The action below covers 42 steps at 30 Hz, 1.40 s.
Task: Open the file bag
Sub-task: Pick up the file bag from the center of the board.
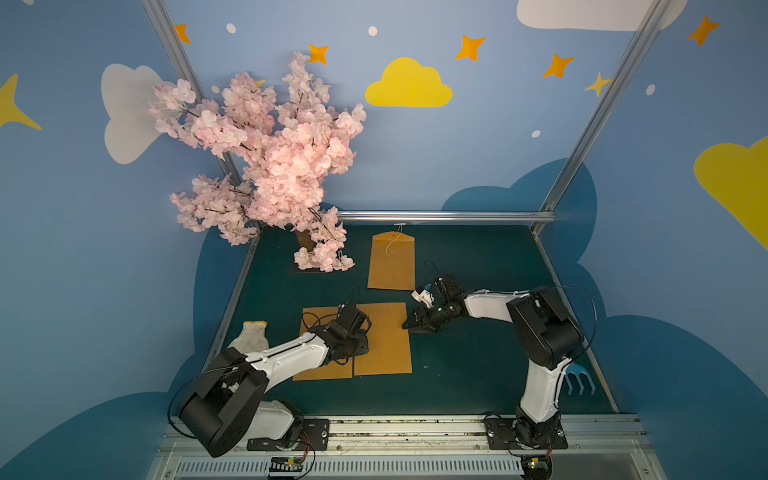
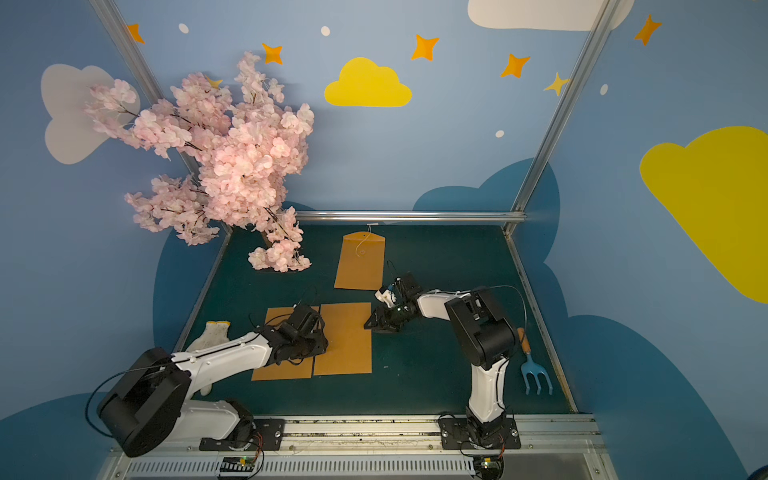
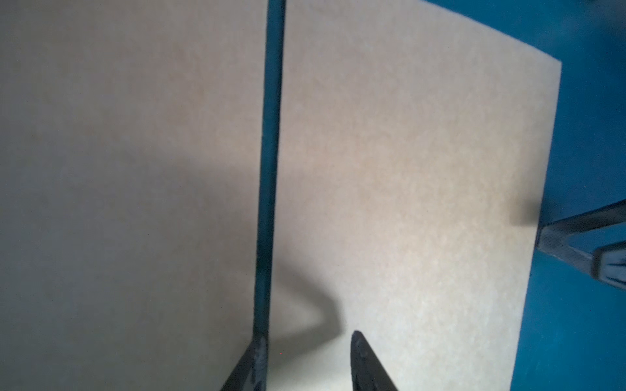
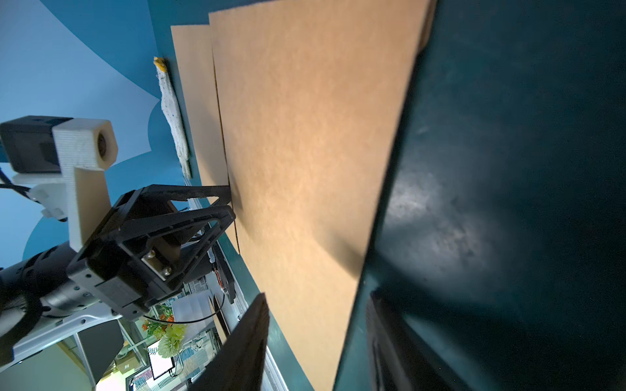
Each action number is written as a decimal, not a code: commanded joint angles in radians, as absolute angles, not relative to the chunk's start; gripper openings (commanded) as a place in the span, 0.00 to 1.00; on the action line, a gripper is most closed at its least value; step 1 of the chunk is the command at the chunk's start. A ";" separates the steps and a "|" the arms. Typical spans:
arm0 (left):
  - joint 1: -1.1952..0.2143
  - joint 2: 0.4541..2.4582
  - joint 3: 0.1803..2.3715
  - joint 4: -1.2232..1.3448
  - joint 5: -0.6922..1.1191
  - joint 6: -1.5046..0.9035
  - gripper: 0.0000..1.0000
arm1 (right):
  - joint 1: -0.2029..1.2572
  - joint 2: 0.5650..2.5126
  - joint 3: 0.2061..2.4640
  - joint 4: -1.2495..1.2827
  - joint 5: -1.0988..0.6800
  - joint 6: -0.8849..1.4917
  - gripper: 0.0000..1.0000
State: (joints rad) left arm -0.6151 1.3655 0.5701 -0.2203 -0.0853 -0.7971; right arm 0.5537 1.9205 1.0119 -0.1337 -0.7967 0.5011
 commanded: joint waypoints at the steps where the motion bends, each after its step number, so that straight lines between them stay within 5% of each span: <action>1: -0.606 1.432 0.529 -0.233 -0.074 -0.807 0.41 | 0.566 1.951 1.022 -0.155 -0.783 0.503 0.48; 23: -0.606 1.463 0.516 -0.204 -0.052 -0.816 0.39 | 0.571 1.956 1.003 0.009 -0.924 0.568 0.47; 42: -0.606 1.492 0.536 -0.190 -0.034 -0.806 0.39 | 0.588 1.926 0.984 0.149 -1.130 0.600 0.35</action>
